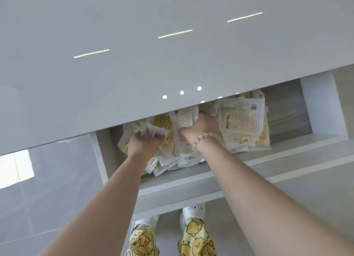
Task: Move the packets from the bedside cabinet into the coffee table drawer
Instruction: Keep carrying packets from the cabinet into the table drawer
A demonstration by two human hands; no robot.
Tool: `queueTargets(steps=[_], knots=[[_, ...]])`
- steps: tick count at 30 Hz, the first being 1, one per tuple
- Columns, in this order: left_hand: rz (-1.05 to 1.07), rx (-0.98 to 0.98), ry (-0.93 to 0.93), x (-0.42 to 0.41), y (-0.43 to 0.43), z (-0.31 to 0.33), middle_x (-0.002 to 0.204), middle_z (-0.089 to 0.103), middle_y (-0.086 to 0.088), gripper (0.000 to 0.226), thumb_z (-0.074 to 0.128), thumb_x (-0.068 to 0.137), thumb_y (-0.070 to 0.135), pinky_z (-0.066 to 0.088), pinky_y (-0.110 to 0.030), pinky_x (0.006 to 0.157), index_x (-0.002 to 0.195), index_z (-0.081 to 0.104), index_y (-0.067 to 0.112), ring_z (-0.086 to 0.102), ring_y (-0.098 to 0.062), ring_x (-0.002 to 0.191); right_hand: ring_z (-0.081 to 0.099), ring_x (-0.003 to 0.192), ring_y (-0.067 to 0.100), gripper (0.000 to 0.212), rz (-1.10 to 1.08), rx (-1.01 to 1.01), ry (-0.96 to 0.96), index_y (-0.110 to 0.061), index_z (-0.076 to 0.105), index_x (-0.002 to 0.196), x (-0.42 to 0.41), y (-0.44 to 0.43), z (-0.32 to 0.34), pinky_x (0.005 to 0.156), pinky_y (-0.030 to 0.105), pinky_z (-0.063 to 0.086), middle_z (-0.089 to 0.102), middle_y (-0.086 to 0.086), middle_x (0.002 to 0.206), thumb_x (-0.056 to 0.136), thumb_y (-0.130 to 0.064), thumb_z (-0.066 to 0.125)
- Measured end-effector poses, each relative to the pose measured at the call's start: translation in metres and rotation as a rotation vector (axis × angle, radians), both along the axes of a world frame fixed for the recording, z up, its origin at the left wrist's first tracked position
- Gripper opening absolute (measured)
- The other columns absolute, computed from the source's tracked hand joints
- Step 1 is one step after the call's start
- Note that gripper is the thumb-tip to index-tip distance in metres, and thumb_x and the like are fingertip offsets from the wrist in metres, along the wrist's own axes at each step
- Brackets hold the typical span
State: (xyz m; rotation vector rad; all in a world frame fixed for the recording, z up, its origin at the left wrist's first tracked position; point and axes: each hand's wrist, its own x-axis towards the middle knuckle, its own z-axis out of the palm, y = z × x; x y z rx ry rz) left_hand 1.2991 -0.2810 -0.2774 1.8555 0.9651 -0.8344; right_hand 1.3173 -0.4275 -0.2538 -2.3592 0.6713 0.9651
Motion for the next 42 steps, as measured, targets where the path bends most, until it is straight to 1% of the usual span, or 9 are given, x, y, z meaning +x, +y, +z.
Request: queueTargets(steps=[3, 5, 7, 13, 20, 25, 29, 35, 42], knots=[[-0.141, 0.135, -0.023, 0.002, -0.003, 0.002, 0.075, 0.055, 0.006, 0.032, 0.073, 0.079, 0.033, 0.044, -0.024, 0.061, 0.1, 0.055, 0.016, 0.054, -0.019, 0.077, 0.059, 0.105, 0.025, 0.078, -0.064, -0.023, 0.005, -0.007, 0.047, 0.123, -0.003, -0.012, 0.001, 0.073, 0.03, 0.052, 0.058, 0.007, 0.109, 0.068, -0.054, 0.076], [-0.198, 0.207, -0.06, 0.003, -0.004, 0.004, 0.089, 0.062, 0.001, 0.039, 0.073, 0.077, 0.035, 0.04, -0.024, 0.055, 0.107, 0.058, 0.014, 0.055, -0.019, 0.079, 0.054, 0.117, 0.027, 0.102, -0.079, -0.066, 0.017, -0.008, 0.037, 0.135, -0.005, -0.017, 0.002, 0.085, 0.037, 0.052, 0.054, 0.009, 0.126, 0.06, -0.064, 0.077], [-0.25, 0.281, -0.082, 0.002, -0.008, 0.005, 0.108, 0.061, -0.006, 0.05, 0.072, 0.077, 0.037, 0.042, -0.027, 0.061, 0.116, 0.055, 0.012, 0.057, -0.023, 0.088, 0.05, 0.122, 0.027, 0.11, -0.056, -0.132, 0.007, -0.007, 0.032, 0.138, -0.006, -0.019, 0.002, 0.085, 0.039, 0.05, 0.051, 0.01, 0.131, 0.057, -0.068, 0.076], [-0.345, 0.461, -0.089, -0.001, -0.018, 0.015, 0.131, 0.046, -0.011, 0.072, 0.07, 0.078, 0.044, 0.045, -0.038, 0.082, 0.131, 0.039, 0.006, 0.046, -0.03, 0.12, 0.048, 0.119, 0.026, 0.093, 0.0, -0.3, -0.179, -0.008, 0.037, 0.13, -0.014, -0.013, 0.005, 0.086, 0.038, 0.046, 0.049, 0.009, 0.128, 0.064, -0.062, 0.074], [-0.566, 0.512, -0.114, -0.006, -0.016, 0.041, 0.138, 0.037, -0.012, 0.072, 0.058, 0.086, 0.047, 0.04, -0.039, 0.094, 0.141, 0.03, 0.009, 0.038, -0.03, 0.127, 0.045, 0.12, 0.026, 0.062, 0.059, -0.388, -0.256, -0.008, 0.037, 0.131, -0.015, -0.012, 0.026, 0.091, 0.036, 0.04, 0.045, 0.01, 0.132, 0.087, -0.047, 0.058], [-1.045, 0.435, -0.025, -0.012, -0.001, 0.089, 0.136, 0.046, -0.003, 0.043, 0.041, 0.095, 0.044, 0.043, -0.034, 0.093, 0.131, 0.05, 0.023, 0.044, -0.022, 0.124, 0.047, 0.115, 0.022, 0.038, 0.282, -0.268, -0.222, -0.012, 0.044, 0.125, -0.027, -0.007, 0.079, 0.09, 0.033, 0.041, 0.052, 0.006, 0.123, 0.093, -0.031, 0.049], [-1.323, 0.564, -0.202, 0.002, 0.007, 0.168, 0.124, 0.053, 0.004, 0.035, 0.036, 0.097, 0.039, 0.039, -0.028, 0.093, 0.123, 0.052, 0.023, 0.049, -0.016, 0.116, 0.052, 0.105, 0.021, 0.023, 0.549, -0.13, -0.305, -0.012, 0.056, 0.111, -0.006, 0.001, 0.16, 0.083, 0.03, 0.043, 0.058, 0.005, 0.113, 0.092, -0.021, 0.046], [-1.202, 0.722, -0.348, 0.023, 0.042, 0.315, 0.12, 0.052, 0.004, 0.033, 0.03, 0.099, 0.036, 0.037, -0.026, 0.088, 0.121, 0.051, 0.022, 0.051, -0.015, 0.11, 0.048, 0.108, 0.023, 0.026, 0.738, -0.164, -0.556, -0.011, 0.056, 0.113, 0.032, 0.031, 0.319, 0.088, 0.032, 0.038, 0.057, 0.006, 0.115, 0.094, -0.02, 0.039], [-0.824, 0.893, -0.507, 0.016, 0.113, 0.476, 0.11, 0.061, 0.006, 0.033, 0.033, 0.098, 0.037, 0.038, -0.026, 0.081, 0.112, 0.058, 0.022, 0.055, -0.015, 0.105, 0.049, 0.109, 0.024, 0.031, 0.882, -0.16, -0.762, -0.01, 0.058, 0.115, 0.022, 0.109, 0.46, 0.09, 0.033, 0.038, 0.057, 0.009, 0.115, 0.096, -0.022, 0.037]])
